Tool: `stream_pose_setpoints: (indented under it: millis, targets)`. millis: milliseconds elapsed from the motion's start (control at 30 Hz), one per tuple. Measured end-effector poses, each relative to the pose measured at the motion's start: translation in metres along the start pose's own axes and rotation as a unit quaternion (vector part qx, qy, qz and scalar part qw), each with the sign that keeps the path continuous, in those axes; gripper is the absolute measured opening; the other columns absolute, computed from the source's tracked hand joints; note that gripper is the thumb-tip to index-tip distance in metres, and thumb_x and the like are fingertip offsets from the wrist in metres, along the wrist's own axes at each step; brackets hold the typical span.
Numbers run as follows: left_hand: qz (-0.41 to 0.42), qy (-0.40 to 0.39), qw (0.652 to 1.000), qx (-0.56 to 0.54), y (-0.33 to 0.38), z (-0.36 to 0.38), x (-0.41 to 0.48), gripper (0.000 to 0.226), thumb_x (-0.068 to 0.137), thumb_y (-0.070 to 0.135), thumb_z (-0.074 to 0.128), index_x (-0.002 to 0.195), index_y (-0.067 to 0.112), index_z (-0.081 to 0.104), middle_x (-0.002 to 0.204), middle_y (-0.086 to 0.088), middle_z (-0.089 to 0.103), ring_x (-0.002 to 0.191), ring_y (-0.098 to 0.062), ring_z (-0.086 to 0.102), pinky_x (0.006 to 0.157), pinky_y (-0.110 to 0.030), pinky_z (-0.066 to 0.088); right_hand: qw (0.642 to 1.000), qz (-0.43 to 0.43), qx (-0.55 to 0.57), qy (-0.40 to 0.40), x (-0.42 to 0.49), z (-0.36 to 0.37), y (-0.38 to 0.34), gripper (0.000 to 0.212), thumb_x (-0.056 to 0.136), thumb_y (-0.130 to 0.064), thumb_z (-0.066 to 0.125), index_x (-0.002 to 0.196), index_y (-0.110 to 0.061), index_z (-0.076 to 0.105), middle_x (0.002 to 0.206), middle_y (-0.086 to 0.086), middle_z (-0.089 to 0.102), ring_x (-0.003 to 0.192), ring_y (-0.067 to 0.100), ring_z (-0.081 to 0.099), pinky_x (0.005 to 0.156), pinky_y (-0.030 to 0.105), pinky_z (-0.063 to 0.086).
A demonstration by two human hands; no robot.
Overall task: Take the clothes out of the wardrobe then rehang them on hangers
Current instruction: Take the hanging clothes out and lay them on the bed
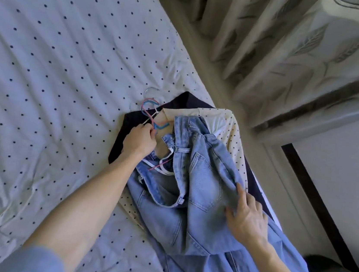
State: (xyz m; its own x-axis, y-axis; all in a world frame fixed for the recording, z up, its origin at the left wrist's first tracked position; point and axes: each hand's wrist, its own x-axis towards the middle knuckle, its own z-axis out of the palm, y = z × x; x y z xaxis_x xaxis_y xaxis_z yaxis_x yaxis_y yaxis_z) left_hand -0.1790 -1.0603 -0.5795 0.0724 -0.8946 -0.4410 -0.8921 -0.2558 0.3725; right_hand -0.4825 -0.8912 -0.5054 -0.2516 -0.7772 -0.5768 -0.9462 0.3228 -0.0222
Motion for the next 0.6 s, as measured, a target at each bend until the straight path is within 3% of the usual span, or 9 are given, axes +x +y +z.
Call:
stream_pose_setpoints:
  millis: [67,133,200,267,400,500,600]
  targets:
    - [0.024,0.003,0.998,0.061,0.002,-0.007,-0.003,0.022,0.101,0.031,0.050,0.108,0.011,0.056,0.106,-0.009,0.063,0.094,-0.035,0.062,0.069,-0.042,0.051,1.000,0.009,-0.003,0.001,0.001,-0.003,-0.004,0.078,0.095,-0.050,0.050,0.158,-0.030,0.007,0.150,0.001,0.038,0.134,0.028,0.040,0.102,0.045,0.041]
    - [0.047,0.051,0.993,0.098,0.007,-0.017,-0.006,0.022,0.100,0.024,0.051,0.115,0.007,0.054,0.109,-0.014,0.062,0.090,-0.042,0.065,0.061,-0.042,0.046,1.000,0.014,-0.001,0.005,0.000,-0.007,-0.006,0.077,0.095,-0.050,0.049,0.157,-0.030,0.009,0.147,0.001,0.041,0.131,0.028,0.042,0.101,0.045,0.041]
    - [0.092,0.110,0.985,0.098,0.014,-0.028,-0.001,0.025,0.103,0.020,0.047,0.120,0.002,0.054,0.112,-0.018,0.059,0.081,-0.046,0.064,0.057,-0.045,0.045,1.000,0.011,0.002,0.025,-0.002,-0.010,-0.007,0.075,0.094,-0.048,0.050,0.157,-0.030,0.013,0.141,0.001,0.046,0.127,0.027,0.046,0.098,0.043,0.042]
    - [0.121,0.125,0.982,0.079,0.020,-0.039,0.012,0.027,0.104,0.018,0.045,0.123,0.001,0.055,0.116,-0.019,0.057,0.082,-0.045,0.064,0.063,-0.049,0.051,0.998,0.012,0.028,0.056,-0.002,-0.015,-0.007,0.071,0.095,-0.043,0.051,0.156,-0.028,0.020,0.137,0.002,0.050,0.123,0.029,0.048,0.097,0.042,0.042]
    - [0.037,0.096,0.994,0.040,0.021,-0.050,0.044,0.018,0.099,0.013,0.054,0.114,0.013,0.064,0.112,-0.013,0.063,0.093,-0.038,0.064,0.068,-0.041,0.048,0.993,-0.021,0.067,0.100,0.009,-0.023,-0.006,0.064,0.096,-0.031,0.053,0.154,-0.029,0.027,0.134,0.003,0.056,0.119,0.030,0.050,0.095,0.040,0.042]
    - [-0.045,0.046,0.997,0.036,0.015,-0.038,0.047,0.018,0.100,0.018,0.052,0.112,0.017,0.065,0.111,-0.016,0.065,0.097,-0.038,0.063,0.072,-0.042,0.049,0.998,-0.045,0.045,0.024,0.018,-0.021,-0.001,0.071,0.096,-0.034,0.051,0.157,-0.030,0.016,0.150,-0.001,0.043,0.131,0.028,0.043,0.101,0.039,0.042]
    - [-0.044,0.037,0.998,0.016,0.018,-0.024,0.039,0.019,0.101,0.022,0.051,0.114,0.014,0.062,0.112,-0.020,0.062,0.097,-0.041,0.062,0.070,-0.043,0.048,0.997,-0.046,0.023,-0.059,0.014,-0.011,0.005,0.079,0.097,-0.037,0.047,0.159,-0.031,-0.002,0.164,-0.002,0.019,0.145,0.027,0.028,0.110,0.041,0.038]
